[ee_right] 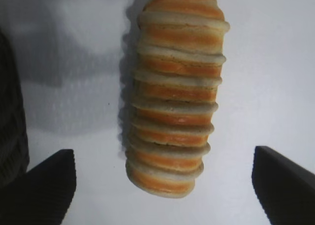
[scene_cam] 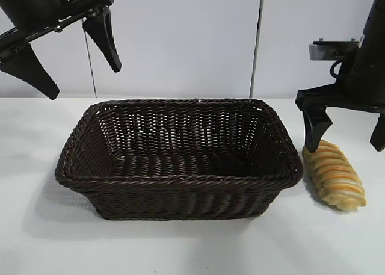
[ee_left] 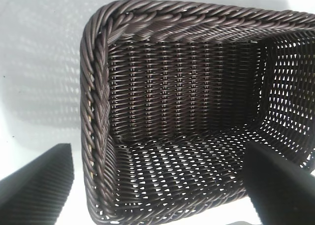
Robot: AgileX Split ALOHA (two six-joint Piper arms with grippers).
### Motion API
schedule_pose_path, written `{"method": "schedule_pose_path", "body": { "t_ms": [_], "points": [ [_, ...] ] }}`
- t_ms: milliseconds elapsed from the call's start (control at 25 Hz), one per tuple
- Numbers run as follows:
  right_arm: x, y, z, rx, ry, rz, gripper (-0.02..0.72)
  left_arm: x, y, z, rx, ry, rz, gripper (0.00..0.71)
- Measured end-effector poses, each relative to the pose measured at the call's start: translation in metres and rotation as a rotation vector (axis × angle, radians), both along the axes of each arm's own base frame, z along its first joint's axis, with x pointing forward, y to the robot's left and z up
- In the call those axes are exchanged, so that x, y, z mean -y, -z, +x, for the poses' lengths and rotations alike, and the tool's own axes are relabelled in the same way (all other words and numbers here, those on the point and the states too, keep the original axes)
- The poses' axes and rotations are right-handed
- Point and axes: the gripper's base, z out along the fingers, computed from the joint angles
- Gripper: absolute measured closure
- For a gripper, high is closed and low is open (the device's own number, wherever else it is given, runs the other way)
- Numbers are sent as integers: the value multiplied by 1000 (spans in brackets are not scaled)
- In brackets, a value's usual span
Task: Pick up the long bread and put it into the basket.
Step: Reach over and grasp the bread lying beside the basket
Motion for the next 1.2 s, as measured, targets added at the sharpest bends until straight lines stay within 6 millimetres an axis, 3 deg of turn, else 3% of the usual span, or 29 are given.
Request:
{"method": "schedule_pose_path", "body": {
  "t_ms": [160,440,680,840,1040,1200],
  "points": [
    [-1,11,4,-3,14,5,11,0,0,0,3,-1,0,41],
    [-1,24,6,-21,53,9,179,0,0,0,2,-1,0,41],
    [3,29,8,-21,107,-29,480,0,0,0,2,-1,0,41],
    [4,30,8,-20,118,-39,622,0,0,0,2,-1,0,41],
    [3,29,8,-19,125,-32,650,0,0,0,4,-2,-1,41],
    [3,6,6,31,137,-9,656,0,0,0,4,-2,-1,41]
  ]
}}
